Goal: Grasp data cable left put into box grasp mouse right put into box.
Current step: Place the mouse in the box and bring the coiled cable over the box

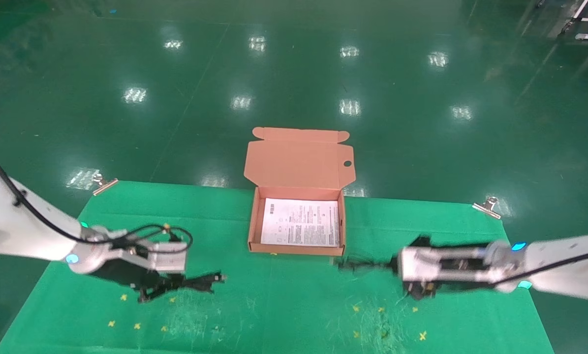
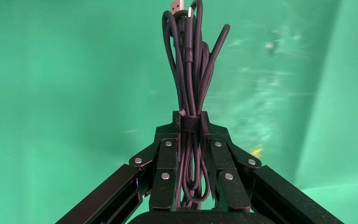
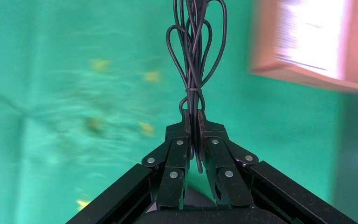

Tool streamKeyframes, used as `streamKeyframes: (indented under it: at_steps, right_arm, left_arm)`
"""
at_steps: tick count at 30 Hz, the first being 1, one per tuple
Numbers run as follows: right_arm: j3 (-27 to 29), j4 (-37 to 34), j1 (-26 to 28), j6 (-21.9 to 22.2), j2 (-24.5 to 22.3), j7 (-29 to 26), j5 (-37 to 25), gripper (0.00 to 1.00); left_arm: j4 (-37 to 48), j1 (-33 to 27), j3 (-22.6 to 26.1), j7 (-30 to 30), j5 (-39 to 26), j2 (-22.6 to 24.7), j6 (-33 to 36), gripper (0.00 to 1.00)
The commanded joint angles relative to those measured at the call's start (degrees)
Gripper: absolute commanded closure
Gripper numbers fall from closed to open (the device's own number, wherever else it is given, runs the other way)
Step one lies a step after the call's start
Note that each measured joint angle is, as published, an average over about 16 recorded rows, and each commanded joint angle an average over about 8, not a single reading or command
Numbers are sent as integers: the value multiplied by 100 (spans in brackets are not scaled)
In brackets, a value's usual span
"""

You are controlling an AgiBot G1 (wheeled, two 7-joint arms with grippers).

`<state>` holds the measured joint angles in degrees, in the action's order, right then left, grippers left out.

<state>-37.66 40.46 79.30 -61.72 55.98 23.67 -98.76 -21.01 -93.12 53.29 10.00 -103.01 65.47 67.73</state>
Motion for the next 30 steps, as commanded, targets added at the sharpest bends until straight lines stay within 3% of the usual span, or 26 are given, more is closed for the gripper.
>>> streamKeyframes:
  at_steps: [1, 7, 12, 20, 30]
  right_arm:
    - [167, 74, 66, -16, -182, -109, 208, 100]
    - [457, 357, 485, 150, -414, -332, 404, 100]
    - [636, 478, 892, 269, -323, -416, 561, 100]
    - [804, 21, 1588, 393, 340, -29, 857, 100]
    - [1002, -1159, 2255, 548, 1176, 817, 1230, 100]
  left_arm:
    - [-168, -108, -31, 38, 35, -88, 48, 100]
    - [-1220, -360, -52, -267, -136, -368, -132, 100]
    - [-2184, -472, -38, -789, -441, -528, -419, 100]
    - [-2944, -664, -126, -1462, -749, -550, -818, 100]
    - [-2977, -1001, -197, -1650, -1092, -326, -1316, 100]
